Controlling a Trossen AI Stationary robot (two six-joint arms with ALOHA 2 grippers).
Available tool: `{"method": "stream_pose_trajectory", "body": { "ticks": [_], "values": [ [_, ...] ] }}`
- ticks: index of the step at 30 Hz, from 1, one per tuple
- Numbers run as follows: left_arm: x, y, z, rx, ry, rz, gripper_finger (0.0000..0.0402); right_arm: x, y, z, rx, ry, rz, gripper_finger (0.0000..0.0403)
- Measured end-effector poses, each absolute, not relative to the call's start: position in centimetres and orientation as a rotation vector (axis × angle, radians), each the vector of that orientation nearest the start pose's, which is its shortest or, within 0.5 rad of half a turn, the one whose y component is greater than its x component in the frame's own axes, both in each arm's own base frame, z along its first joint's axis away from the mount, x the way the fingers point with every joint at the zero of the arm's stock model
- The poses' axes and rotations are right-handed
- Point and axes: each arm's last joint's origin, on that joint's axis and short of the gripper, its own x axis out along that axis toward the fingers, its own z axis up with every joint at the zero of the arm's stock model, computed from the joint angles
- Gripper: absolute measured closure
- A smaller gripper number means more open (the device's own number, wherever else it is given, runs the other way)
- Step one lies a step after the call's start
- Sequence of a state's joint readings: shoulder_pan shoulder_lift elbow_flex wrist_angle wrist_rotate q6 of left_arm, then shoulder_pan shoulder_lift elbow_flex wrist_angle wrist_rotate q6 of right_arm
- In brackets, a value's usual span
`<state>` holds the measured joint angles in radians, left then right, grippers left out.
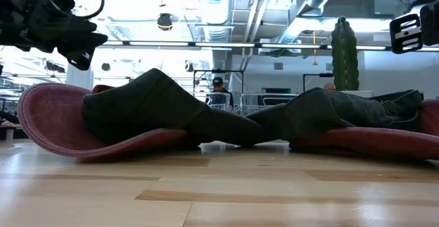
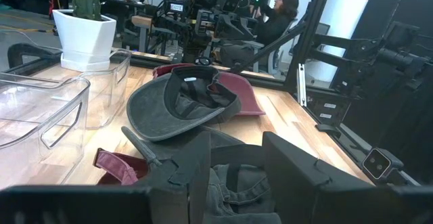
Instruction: Pick & Place hat
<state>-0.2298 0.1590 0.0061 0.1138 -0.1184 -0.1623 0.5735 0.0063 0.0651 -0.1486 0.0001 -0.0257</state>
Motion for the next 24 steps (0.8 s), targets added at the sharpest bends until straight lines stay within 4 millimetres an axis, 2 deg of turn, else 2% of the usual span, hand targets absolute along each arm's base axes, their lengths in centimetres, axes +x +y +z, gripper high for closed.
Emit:
{"method": "stream_pose_trajectory", "body": {
  "ticks": [24],
  "values": [
    [10.5,-2.11,16.35,-0.128,0.046,-0.109,0.027,7.84,5.06,17.09,-0.051,0.079,0.574,0.0285]
  ]
}}
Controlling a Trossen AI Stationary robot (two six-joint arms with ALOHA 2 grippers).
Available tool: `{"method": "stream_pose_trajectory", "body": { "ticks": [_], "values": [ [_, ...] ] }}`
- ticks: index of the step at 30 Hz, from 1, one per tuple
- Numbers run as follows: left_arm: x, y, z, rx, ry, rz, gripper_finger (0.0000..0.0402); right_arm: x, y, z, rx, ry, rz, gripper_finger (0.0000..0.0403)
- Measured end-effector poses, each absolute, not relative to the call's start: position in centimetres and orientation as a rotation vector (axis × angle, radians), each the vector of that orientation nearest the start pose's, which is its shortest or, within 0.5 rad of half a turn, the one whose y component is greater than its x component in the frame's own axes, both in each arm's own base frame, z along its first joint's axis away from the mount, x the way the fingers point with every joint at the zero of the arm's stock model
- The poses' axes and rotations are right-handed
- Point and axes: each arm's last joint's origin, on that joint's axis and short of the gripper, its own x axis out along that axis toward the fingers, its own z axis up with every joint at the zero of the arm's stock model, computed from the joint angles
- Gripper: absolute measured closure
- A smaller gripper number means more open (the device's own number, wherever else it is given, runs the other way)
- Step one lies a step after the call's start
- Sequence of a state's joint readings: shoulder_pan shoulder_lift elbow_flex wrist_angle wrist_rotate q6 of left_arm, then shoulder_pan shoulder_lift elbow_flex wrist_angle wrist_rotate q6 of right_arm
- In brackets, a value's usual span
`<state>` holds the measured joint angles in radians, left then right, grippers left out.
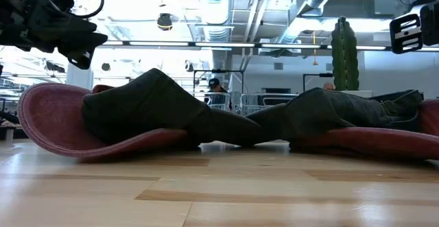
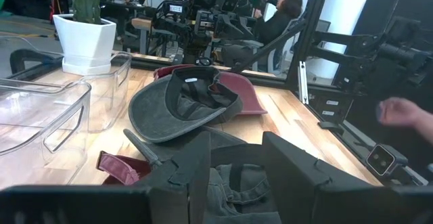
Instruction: Pick & Place hat
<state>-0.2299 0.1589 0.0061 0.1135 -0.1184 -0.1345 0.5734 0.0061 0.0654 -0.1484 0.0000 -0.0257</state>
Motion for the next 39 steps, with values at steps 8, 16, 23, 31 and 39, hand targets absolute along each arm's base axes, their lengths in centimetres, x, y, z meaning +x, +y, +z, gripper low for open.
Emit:
{"method": "stream_pose_trajectory", "body": {
  "ticks": [8,16,23,31,39],
  "values": [
    [10.5,-2.1,16.4,-0.128,0.046,-0.109,0.027,7.8,5.1,17.1,-0.051,0.08,0.574,0.0285],
    [10.5,-2.1,16.3,-0.129,0.046,-0.109,0.027,7.9,5.1,17.2,-0.2,0.022,0.578,0.0285],
    [10.5,-2.1,16.4,-0.129,0.046,-0.109,0.027,7.7,5.1,19.6,-0.057,-0.2,0.575,0.0285],
    [10.5,-2.1,16.4,-0.129,0.046,-0.109,0.027,6.7,4.2,23.1,-0.125,-0.622,0.464,0.0285],
    [10.5,-2.1,16.4,-0.129,0.046,-0.109,0.027,6.3,3.8,23.9,-0.095,-0.714,0.427,0.0285]
  ]
}}
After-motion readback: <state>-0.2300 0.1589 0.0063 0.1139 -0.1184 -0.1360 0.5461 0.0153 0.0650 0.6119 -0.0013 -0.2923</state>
